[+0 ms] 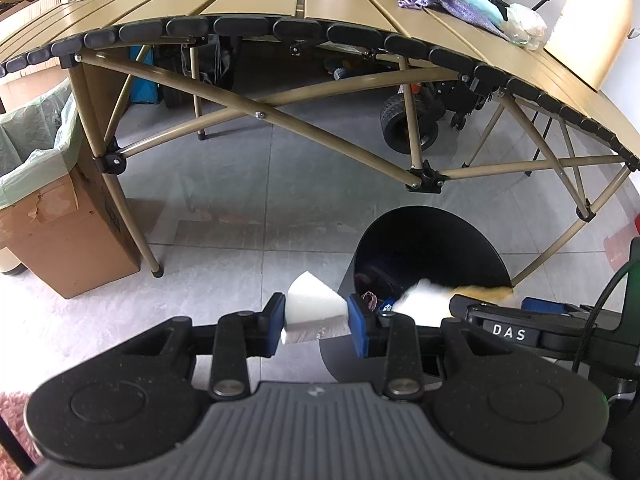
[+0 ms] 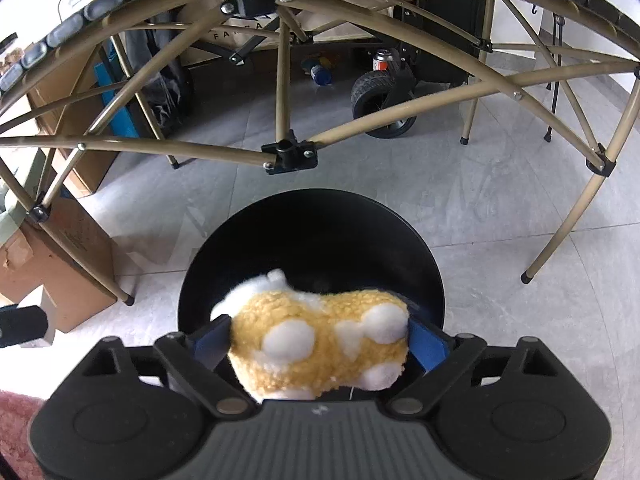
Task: Collect trash
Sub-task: 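Open the right tool to drop the plush toy into the bin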
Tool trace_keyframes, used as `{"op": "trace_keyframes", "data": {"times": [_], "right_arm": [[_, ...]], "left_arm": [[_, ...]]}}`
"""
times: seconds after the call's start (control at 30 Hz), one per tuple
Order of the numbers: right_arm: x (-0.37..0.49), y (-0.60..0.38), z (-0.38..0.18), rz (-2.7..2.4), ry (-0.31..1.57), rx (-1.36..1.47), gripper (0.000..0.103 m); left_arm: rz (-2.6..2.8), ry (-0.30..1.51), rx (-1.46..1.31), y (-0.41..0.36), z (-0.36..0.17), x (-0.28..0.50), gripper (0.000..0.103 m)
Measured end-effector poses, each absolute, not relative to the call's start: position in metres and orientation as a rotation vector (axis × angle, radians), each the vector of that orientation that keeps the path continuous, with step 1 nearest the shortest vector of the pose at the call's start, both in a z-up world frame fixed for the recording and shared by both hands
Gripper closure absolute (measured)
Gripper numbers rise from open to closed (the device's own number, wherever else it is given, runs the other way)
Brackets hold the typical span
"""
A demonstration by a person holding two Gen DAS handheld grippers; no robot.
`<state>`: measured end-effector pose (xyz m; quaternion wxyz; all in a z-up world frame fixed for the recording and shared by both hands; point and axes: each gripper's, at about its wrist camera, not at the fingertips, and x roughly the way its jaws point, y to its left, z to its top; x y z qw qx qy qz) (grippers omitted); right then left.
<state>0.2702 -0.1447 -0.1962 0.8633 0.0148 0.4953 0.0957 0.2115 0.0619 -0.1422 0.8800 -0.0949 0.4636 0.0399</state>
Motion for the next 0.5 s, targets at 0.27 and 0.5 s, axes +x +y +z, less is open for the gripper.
{"op": "trace_keyframes", "data": {"times": [0.27, 0.5], "right_arm": [[0.2672, -0.1511, -0.1948, 0.229, 1.035, 0.043, 0.0], [0.2649, -0.153, -0.1899, 0.24, 1.024, 0.043, 0.0]], "left_arm": [[0.079, 0.965, -0.192, 0.0612, -0.1429, 0.2105, 0.069], [0.079, 0.968, -0.187, 0.0603, -0.1438, 0.211, 0.069]]}}
